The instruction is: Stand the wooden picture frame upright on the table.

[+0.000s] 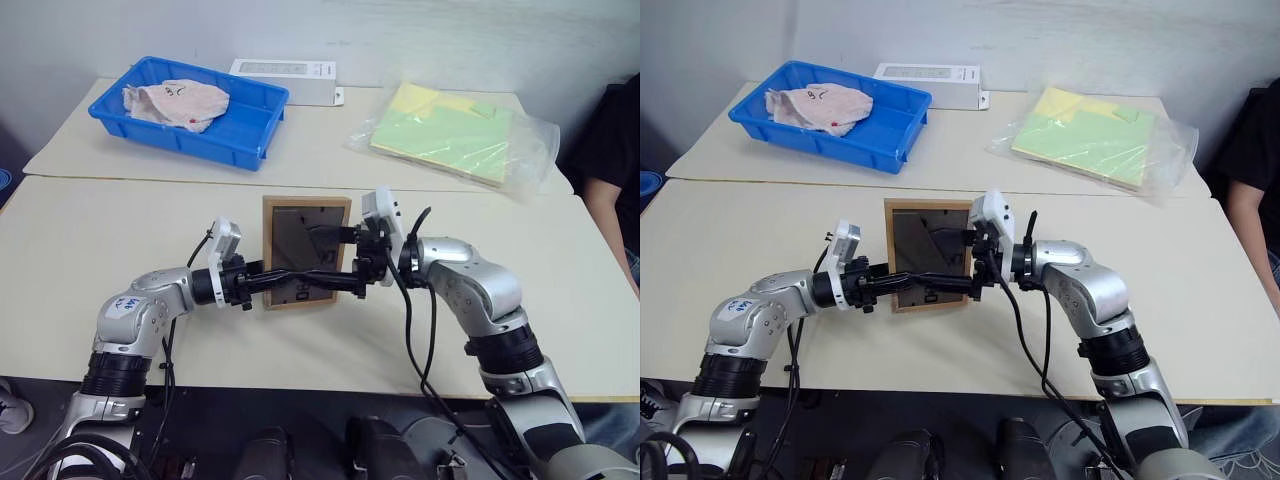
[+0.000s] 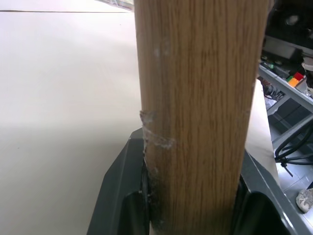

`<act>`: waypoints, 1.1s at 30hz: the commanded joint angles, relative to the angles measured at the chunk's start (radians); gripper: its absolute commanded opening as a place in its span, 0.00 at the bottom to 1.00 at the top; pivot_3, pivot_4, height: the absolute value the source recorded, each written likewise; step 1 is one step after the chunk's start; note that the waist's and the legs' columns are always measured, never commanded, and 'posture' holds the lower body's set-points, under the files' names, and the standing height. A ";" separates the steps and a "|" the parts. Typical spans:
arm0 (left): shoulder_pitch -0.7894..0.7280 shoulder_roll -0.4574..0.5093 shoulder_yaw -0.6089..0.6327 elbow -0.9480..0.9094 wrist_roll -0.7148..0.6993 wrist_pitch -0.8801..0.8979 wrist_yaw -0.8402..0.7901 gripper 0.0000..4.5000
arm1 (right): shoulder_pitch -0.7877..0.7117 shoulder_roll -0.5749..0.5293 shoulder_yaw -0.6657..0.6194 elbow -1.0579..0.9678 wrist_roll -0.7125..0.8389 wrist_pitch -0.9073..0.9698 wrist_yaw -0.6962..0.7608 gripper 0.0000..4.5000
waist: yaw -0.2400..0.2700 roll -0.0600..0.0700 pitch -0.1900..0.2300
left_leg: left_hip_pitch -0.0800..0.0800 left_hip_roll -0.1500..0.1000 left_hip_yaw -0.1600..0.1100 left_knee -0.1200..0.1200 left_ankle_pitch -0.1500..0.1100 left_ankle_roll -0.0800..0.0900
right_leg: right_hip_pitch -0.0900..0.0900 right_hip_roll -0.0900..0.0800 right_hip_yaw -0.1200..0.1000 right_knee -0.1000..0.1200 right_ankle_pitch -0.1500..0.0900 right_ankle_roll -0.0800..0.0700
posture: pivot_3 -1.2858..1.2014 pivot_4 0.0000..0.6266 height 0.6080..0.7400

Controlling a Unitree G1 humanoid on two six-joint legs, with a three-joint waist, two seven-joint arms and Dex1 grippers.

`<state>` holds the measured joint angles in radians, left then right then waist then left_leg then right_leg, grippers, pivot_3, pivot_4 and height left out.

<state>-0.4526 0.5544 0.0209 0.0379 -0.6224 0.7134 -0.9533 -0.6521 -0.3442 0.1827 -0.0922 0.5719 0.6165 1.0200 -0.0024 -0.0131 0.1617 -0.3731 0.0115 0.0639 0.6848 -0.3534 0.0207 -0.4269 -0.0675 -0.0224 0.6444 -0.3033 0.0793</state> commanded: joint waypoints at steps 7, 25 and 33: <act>-0.065 -0.001 0.062 0.035 -0.085 0.186 0.014 0.29 | 0.085 -0.104 -0.047 -0.160 0.079 0.000 0.090 0.99 | -0.002 0.000 0.000 | 0.000 0.000 0.000 0.000 0.000 0.000 | 0.000 0.000 0.000 0.000 0.000 0.000 | 0.52 0.24 1.00; -0.299 0.210 -0.008 0.241 -0.486 0.901 0.052 0.29 | 0.197 -0.225 -0.253 -0.111 -0.059 -0.411 0.124 0.99 | -0.005 -0.001 0.001 | -0.001 0.000 -0.001 -0.001 0.000 0.000 | -0.001 0.000 0.000 -0.001 0.000 0.000 | 0.52 0.24 1.00; -0.392 0.302 -0.238 0.434 -0.922 0.901 0.205 0.29 | 0.150 -0.182 -0.151 0.252 -0.535 -1.358 0.038 0.99 | -0.026 -0.002 0.001 | -0.001 0.000 0.000 -0.001 0.001 -0.002 | -0.001 0.000 0.002 -0.001 0.000 0.000 | 0.52 0.24 1.00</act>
<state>-0.8157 0.8437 -0.1991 0.4658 -1.4272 1.6134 -0.7749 -0.4776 -0.5343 0.0317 0.1211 0.1071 -0.5878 1.1160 -0.0284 -0.0147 0.1632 -0.3737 0.0115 0.0642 0.6842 -0.3524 0.0185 -0.4284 -0.0670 -0.0206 0.6439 -0.3033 0.0793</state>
